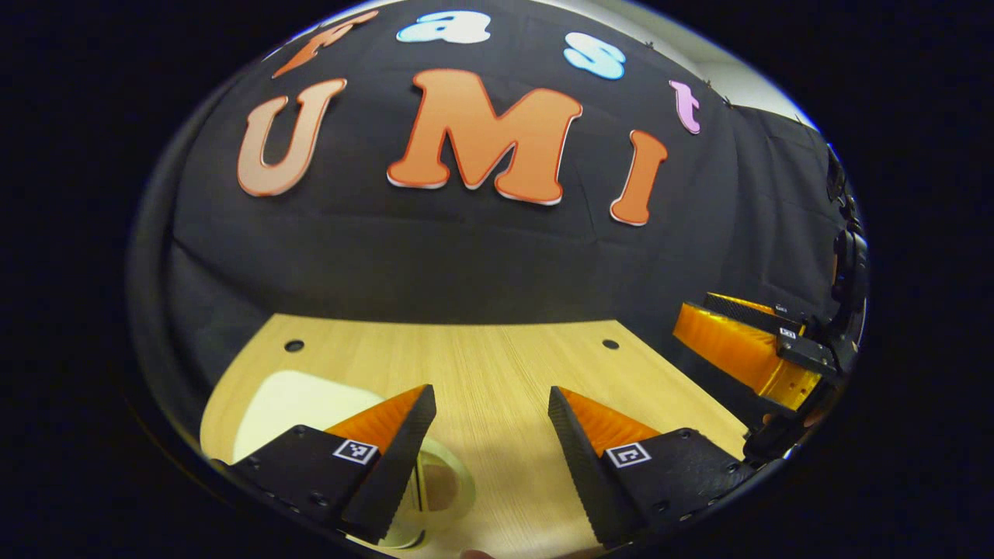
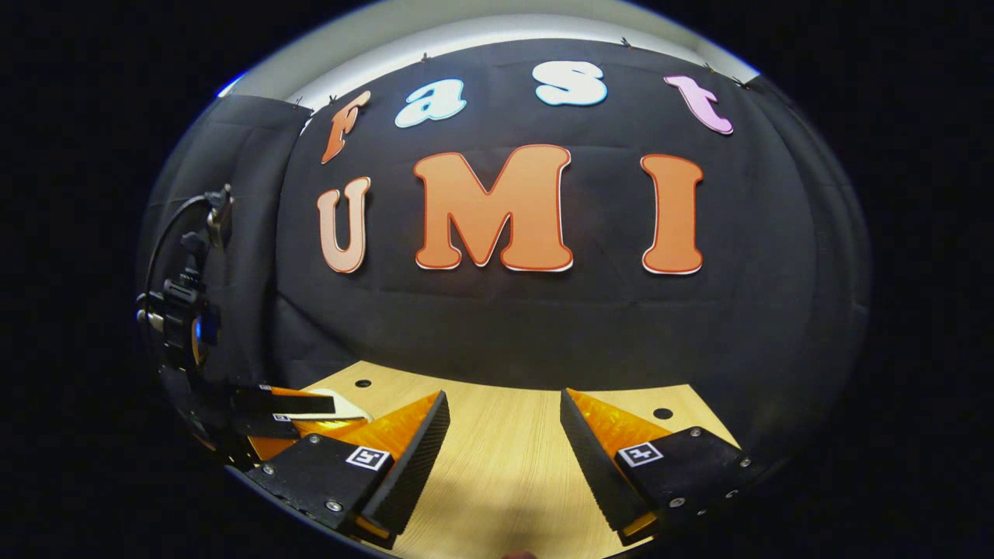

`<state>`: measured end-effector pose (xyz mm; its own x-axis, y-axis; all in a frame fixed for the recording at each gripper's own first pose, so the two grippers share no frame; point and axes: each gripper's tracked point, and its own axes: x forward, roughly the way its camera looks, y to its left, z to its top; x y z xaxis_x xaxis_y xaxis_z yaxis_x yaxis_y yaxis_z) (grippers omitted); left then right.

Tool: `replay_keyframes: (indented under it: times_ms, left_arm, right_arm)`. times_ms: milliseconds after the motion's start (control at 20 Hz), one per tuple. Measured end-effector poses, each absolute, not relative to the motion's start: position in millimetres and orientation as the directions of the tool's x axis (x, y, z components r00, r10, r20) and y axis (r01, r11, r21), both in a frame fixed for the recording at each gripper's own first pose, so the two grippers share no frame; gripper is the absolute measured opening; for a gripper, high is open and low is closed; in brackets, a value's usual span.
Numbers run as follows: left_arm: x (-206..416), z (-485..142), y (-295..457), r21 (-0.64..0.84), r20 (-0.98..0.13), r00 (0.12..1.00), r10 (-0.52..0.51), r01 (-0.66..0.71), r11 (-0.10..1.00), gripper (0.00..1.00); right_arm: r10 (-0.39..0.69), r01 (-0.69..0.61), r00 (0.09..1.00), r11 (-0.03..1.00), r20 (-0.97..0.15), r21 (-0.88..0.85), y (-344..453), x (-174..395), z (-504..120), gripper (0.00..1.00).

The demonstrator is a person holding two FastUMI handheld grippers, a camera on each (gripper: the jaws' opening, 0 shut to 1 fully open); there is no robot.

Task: First open the suitcase, pack the skin care products into it, and then close the suitcase.

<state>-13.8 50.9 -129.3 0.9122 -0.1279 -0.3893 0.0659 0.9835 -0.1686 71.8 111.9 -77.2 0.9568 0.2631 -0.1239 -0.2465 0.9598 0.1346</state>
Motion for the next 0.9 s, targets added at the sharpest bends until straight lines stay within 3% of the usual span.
replay_keyframes:
  times_ms: [50,150,450,900]
  left_arm:
    - [-13,-126,58,-0.149,-0.361,0.927,-0.104,0.052,0.987,0.96]
    - [-11,-112,67,-0.122,-0.303,0.951,-0.053,0.016,0.992,0.91]
    - [-13,-70,78,-0.072,-0.113,0.992,0.053,-0.061,0.996,0.96]
    - [-15,-63,77,-0.026,-0.112,0.991,0.079,-0.082,0.996,0.96]
  right_arm:
    - [0.255,-0.241,0.961,0.962,-0.103,0.13,111,72,-71,0.92]
    - [0.252,-0.242,0.965,0.962,-0.072,0.126,113,73,-63,0.92]
    - [0.266,-0.267,0.964,0.957,0.025,0.11,119,68,-43,0.93]
    - [0.28,-0.285,0.958,0.953,0.054,0.104,124,65,-37,0.93]
